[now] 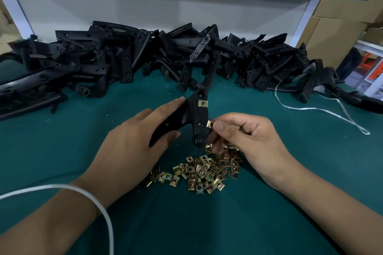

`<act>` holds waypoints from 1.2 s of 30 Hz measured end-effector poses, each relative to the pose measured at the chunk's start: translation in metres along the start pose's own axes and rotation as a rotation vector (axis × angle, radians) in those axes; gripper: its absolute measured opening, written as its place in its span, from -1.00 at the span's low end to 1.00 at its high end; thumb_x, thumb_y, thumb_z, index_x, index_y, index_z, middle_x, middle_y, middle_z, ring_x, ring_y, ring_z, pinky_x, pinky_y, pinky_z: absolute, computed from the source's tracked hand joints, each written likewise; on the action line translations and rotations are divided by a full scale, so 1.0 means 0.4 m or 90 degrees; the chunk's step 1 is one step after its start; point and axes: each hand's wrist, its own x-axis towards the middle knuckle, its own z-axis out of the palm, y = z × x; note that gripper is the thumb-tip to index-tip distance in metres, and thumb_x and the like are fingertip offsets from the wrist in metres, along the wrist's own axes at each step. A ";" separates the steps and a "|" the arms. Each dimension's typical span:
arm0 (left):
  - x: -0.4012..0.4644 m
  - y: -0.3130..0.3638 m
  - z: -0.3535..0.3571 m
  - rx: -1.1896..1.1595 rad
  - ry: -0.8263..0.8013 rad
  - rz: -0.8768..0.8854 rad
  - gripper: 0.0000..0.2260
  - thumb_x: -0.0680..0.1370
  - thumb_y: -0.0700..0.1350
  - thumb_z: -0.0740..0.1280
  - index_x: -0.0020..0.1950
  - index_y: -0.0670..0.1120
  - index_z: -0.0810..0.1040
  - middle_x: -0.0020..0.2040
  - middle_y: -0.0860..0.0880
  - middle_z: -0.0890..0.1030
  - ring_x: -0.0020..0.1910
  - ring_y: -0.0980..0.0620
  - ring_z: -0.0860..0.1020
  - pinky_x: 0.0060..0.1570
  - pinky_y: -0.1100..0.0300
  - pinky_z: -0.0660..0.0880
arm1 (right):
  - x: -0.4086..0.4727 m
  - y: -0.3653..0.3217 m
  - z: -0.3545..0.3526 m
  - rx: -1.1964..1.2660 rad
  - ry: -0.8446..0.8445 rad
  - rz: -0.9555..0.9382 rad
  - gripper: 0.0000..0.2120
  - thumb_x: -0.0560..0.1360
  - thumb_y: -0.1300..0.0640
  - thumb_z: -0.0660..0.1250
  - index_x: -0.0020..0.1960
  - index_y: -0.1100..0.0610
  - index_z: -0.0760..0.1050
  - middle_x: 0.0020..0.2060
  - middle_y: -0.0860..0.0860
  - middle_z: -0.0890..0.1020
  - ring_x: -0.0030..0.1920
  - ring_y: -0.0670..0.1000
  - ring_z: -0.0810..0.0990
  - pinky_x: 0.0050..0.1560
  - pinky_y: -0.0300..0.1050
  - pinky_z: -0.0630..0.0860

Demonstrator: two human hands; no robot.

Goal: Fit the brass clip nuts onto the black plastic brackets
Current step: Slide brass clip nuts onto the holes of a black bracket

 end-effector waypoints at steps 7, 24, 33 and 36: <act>0.000 0.001 -0.003 -0.016 -0.011 0.001 -0.45 0.58 0.25 0.23 0.53 0.52 0.11 0.17 0.19 0.59 0.07 0.08 0.60 -0.04 -0.05 0.62 | -0.003 -0.007 0.004 -0.008 -0.014 0.015 -0.84 0.57 0.13 0.41 -0.02 0.21 0.71 -0.22 0.17 0.73 -0.30 0.06 0.66 -0.23 -0.18 0.61; -0.001 0.009 -0.017 -0.042 -0.022 0.050 -0.41 0.57 0.18 0.31 0.57 0.43 0.18 -0.11 0.12 0.52 -0.19 0.06 0.53 -0.26 -0.04 0.55 | -0.017 -0.016 0.007 0.024 -0.076 0.022 -0.89 0.58 0.08 0.47 -0.10 0.03 0.73 -0.33 0.10 0.72 -0.40 0.00 0.63 -0.30 -0.20 0.57; -0.005 0.027 -0.021 0.027 -0.012 0.051 -0.41 0.57 0.20 0.27 0.58 0.42 0.16 -0.17 0.11 0.45 -0.27 0.07 0.46 -0.35 0.00 0.52 | -0.017 -0.017 0.009 0.027 -0.089 0.007 -0.88 0.54 0.09 0.44 -0.14 0.04 0.73 -0.31 0.15 0.74 -0.40 0.02 0.64 -0.33 -0.22 0.56; -0.006 0.039 -0.020 0.026 -0.015 0.064 -0.41 0.57 0.21 0.26 0.57 0.42 0.16 -0.17 0.11 0.45 -0.25 0.06 0.46 -0.35 0.04 0.52 | -0.017 -0.016 0.010 0.042 -0.095 -0.005 -0.88 0.51 0.09 0.47 -0.18 0.05 0.73 -0.29 0.16 0.74 -0.39 0.02 0.67 -0.33 -0.24 0.56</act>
